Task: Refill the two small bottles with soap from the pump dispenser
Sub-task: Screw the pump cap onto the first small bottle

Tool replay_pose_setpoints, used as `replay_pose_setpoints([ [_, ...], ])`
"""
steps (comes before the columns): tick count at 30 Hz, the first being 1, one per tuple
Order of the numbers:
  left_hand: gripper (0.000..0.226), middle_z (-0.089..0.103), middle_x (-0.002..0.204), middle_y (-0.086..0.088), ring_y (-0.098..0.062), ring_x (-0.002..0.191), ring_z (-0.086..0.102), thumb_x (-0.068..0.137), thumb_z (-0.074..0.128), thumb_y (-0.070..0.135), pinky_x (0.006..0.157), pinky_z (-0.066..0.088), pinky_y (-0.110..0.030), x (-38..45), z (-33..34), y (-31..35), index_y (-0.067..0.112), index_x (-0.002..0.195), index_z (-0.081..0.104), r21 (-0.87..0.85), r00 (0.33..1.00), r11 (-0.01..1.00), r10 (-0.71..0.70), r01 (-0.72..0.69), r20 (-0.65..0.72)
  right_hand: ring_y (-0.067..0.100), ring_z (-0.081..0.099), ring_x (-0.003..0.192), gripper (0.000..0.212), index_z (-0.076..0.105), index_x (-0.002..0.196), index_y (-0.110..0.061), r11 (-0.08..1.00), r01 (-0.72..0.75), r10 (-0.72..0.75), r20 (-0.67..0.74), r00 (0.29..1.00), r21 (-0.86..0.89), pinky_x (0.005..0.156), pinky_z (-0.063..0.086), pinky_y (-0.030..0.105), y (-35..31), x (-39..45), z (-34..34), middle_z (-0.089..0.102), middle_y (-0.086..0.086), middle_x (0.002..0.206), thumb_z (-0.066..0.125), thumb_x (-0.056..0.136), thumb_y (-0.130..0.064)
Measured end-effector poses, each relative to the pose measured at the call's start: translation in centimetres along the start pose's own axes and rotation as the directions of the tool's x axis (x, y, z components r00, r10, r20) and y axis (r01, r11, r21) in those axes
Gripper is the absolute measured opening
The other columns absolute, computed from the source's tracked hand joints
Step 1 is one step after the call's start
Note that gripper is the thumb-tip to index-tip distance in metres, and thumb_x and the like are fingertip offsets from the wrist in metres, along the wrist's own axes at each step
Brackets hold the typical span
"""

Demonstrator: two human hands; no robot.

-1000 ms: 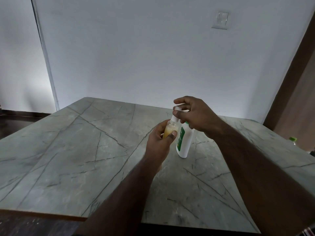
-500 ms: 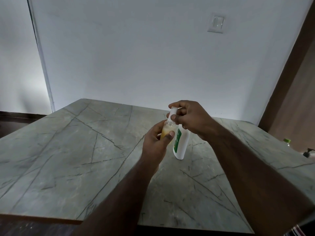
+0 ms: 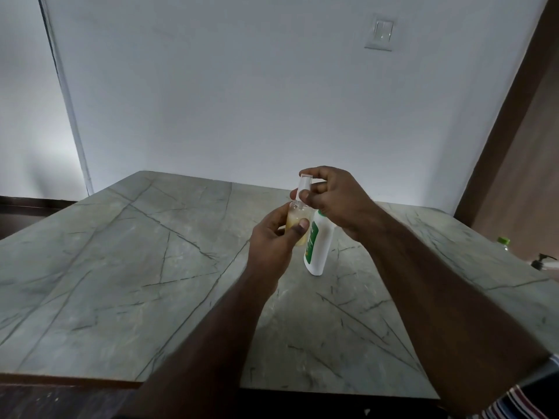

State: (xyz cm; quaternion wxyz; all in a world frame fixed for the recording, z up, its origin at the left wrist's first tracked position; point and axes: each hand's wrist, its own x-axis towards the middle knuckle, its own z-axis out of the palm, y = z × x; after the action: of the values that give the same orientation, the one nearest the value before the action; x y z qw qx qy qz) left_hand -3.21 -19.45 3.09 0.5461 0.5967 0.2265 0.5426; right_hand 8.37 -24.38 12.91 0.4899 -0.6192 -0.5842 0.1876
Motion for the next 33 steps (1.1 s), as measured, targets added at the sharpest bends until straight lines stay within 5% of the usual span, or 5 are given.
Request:
replay_pose_setpoints([
  [7, 0.04, 0.072, 0.115, 0.01, -0.009, 0.106, 0.067, 0.09, 0.072, 0.022, 0.093, 0.057, -0.041, 0.0, 1.2, 0.4, 0.022, 0.129, 0.065, 0.098, 0.993, 0.995, 0.039, -0.029, -0.109, 0.017, 0.072, 0.091, 0.04, 0.058, 0.123, -0.017, 0.999, 0.007, -0.012, -0.157, 0.987, -0.032, 0.085, 0.057, 0.039, -0.1, 0.4, 1.3, 0.075, 0.003, 0.102, 0.07, 0.085, -0.014],
  [13, 0.066, 0.061, 0.137, 0.004, -0.016, 0.121, 0.06, 0.085, 0.075, 0.04, 0.103, 0.049, -0.048, 0.4, 1.1, 1.9, 0.026, 0.144, 0.049, 0.136, 0.986, 0.989, -0.072, 0.051, 0.153, 0.018, 0.072, 0.089, 0.044, 0.054, 0.125, -0.018, 0.996, 0.01, 0.002, -0.129, 0.992, 0.091, 0.068, 0.048, 0.029, -0.9, -0.6, -2.8, 0.076, 0.005, 0.096, 0.071, 0.086, -0.01],
  [21, 0.087, 0.043, 0.153, -0.001, -0.024, 0.132, 0.048, 0.081, 0.081, 0.033, 0.105, 0.043, -0.046, 0.7, 2.1, -1.1, 0.022, 0.153, 0.033, 0.408, 0.947, 0.894, -0.273, 0.186, 0.166, 0.024, 0.071, 0.086, 0.04, 0.055, 0.116, -0.022, 0.999, -0.049, 0.053, -0.262, 0.964, 0.023, 0.072, 0.054, 0.038, 3.6, -1.3, -7.8, 0.073, 0.013, 0.098, 0.074, 0.082, -0.012],
  [28, 0.098, 0.045, 0.152, -0.002, -0.024, 0.128, 0.051, 0.073, 0.087, 0.032, 0.104, 0.047, -0.047, 2.1, 3.1, -3.0, 0.023, 0.153, 0.031, 0.524, 0.933, 0.834, -0.309, 0.173, 0.183, 0.02, 0.063, 0.075, 0.037, 0.055, 0.115, -0.023, 0.982, -0.155, 0.131, -0.2, 0.971, -0.108, 0.066, 0.052, 0.038, 9.9, -0.5, -5.9, 0.071, 0.008, 0.093, 0.074, 0.084, -0.019],
  [33, 0.099, 0.049, 0.148, -0.002, -0.024, 0.126, 0.053, 0.072, 0.088, 0.028, 0.099, 0.051, -0.045, 3.4, 3.0, -4.1, 0.024, 0.152, 0.031, 0.536, 0.921, 0.827, -0.327, 0.169, 0.214, 0.029, 0.069, 0.093, 0.04, 0.052, 0.12, -0.022, 0.978, -0.159, 0.148, -0.082, 0.985, -0.135, 0.087, 0.056, 0.049, 11.5, 0.5, -5.2, 0.073, 0.005, 0.096, 0.071, 0.086, -0.015],
])
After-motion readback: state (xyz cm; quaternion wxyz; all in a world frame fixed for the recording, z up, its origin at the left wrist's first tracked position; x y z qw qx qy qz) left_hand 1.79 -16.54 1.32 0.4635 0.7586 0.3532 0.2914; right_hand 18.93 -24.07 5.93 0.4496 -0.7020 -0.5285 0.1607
